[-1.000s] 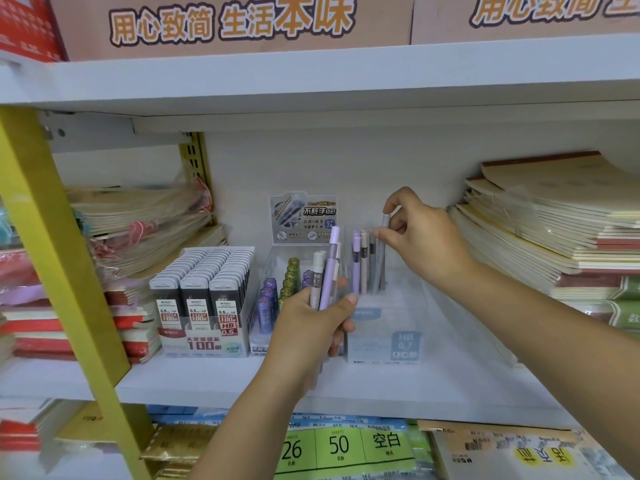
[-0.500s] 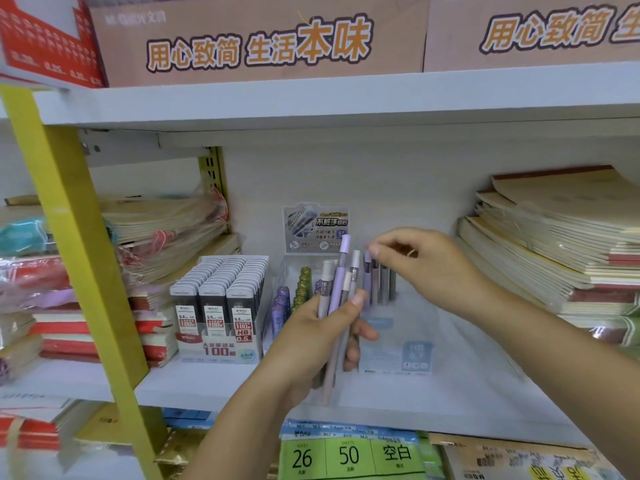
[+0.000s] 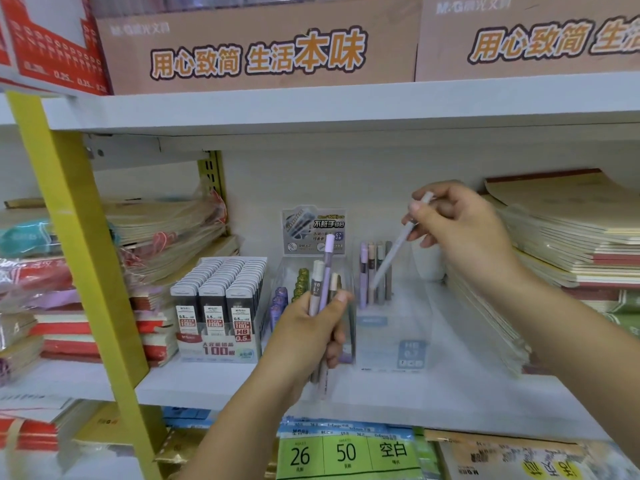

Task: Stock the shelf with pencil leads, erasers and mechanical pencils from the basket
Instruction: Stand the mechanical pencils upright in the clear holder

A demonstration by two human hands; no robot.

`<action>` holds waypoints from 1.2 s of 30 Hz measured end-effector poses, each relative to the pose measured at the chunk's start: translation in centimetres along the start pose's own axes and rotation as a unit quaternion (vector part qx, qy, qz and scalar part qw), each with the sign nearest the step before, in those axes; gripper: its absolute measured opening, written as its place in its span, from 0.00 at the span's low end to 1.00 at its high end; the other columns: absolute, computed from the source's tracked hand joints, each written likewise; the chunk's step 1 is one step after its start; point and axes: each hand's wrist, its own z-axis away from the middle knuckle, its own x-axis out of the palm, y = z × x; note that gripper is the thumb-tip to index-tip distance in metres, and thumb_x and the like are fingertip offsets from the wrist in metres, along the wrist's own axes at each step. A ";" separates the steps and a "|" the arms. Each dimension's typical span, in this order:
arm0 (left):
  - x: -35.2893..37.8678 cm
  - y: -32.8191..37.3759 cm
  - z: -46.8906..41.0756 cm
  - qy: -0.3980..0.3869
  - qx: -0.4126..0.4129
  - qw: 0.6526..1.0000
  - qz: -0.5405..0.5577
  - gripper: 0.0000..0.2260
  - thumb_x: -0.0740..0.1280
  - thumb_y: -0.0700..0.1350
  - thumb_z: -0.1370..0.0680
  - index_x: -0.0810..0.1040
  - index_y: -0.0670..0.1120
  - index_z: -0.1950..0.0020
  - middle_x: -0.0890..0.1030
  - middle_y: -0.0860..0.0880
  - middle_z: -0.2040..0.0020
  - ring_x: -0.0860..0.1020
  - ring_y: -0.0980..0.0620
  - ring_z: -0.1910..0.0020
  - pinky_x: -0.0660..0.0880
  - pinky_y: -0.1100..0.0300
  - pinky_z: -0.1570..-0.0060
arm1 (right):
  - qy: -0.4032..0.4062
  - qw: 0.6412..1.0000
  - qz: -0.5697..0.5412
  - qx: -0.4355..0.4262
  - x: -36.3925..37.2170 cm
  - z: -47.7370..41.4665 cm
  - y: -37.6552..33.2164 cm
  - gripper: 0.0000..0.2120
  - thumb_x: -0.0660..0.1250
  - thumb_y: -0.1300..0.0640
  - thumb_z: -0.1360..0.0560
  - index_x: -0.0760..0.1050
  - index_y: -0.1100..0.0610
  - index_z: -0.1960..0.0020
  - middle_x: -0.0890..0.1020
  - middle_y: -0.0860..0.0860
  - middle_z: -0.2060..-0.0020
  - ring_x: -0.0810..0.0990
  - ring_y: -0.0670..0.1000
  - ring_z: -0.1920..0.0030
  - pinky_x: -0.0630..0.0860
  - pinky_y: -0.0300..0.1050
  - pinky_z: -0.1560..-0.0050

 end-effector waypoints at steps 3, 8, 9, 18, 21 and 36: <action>0.6 -0.8 -0.3 0.023 0.004 1.000 -0.003 0.10 0.69 0.52 0.21 0.79 0.45 0.52 0.73 0.51 0.73 0.66 0.52 0.78 0.69 0.58 0.74 | -0.049 0.990 0.128 -0.029 0.1 -0.6 1.2 0.05 0.69 0.59 0.25 0.75 0.50 0.54 0.84 0.51 0.64 0.83 0.48 0.65 0.79 0.45 0.62; 1.1 -1.6 -1.0 0.040 0.012 0.998 0.038 0.05 0.73 0.45 0.24 0.82 0.50 0.48 0.71 0.52 0.75 0.65 0.54 0.79 0.68 0.61 0.78 | -0.106 0.968 0.223 -0.039 1.2 -0.6 3.4 0.05 0.71 0.58 0.26 0.75 0.50 0.53 0.83 0.51 0.62 0.83 0.52 0.60 0.80 0.55 0.53; 1.1 -1.7 -1.1 0.038 0.011 0.998 0.045 0.07 0.73 0.45 0.24 0.82 0.50 0.47 0.71 0.51 0.75 0.65 0.54 0.79 0.67 0.61 0.78 | -0.111 0.966 0.230 -0.041 1.3 -0.5 3.7 0.05 0.70 0.57 0.25 0.76 0.50 0.52 0.83 0.51 0.62 0.83 0.52 0.59 0.80 0.55 0.52; 0.9 -2.2 -1.5 0.022 0.011 0.998 0.050 0.08 0.74 0.44 0.24 0.82 0.52 0.46 0.71 0.51 0.75 0.65 0.54 0.80 0.67 0.62 0.77 | -0.118 0.959 0.251 -0.060 1.7 -0.7 4.3 0.09 0.71 0.54 0.26 0.72 0.51 0.51 0.83 0.49 0.66 0.82 0.49 0.62 0.79 0.52 0.55; 0.9 -2.1 -1.6 0.019 0.013 0.999 0.044 0.09 0.74 0.45 0.25 0.82 0.52 0.46 0.72 0.51 0.75 0.66 0.54 0.79 0.68 0.61 0.77 | -0.112 0.956 0.266 -0.058 1.5 -0.8 4.9 0.13 0.71 0.51 0.27 0.66 0.48 0.51 0.82 0.49 0.67 0.81 0.49 0.62 0.78 0.49 0.59; 0.0 -1.2 -0.9 -0.022 0.015 0.999 0.021 0.04 0.73 0.48 0.24 0.83 0.52 0.49 0.73 0.50 0.73 0.67 0.53 0.77 0.70 0.60 0.75 | -0.065 0.917 0.366 -0.142 1.4 0.2 3.9 0.07 0.68 0.52 0.24 0.80 0.51 0.47 0.79 0.47 0.56 0.72 0.50 0.49 0.63 0.40 0.53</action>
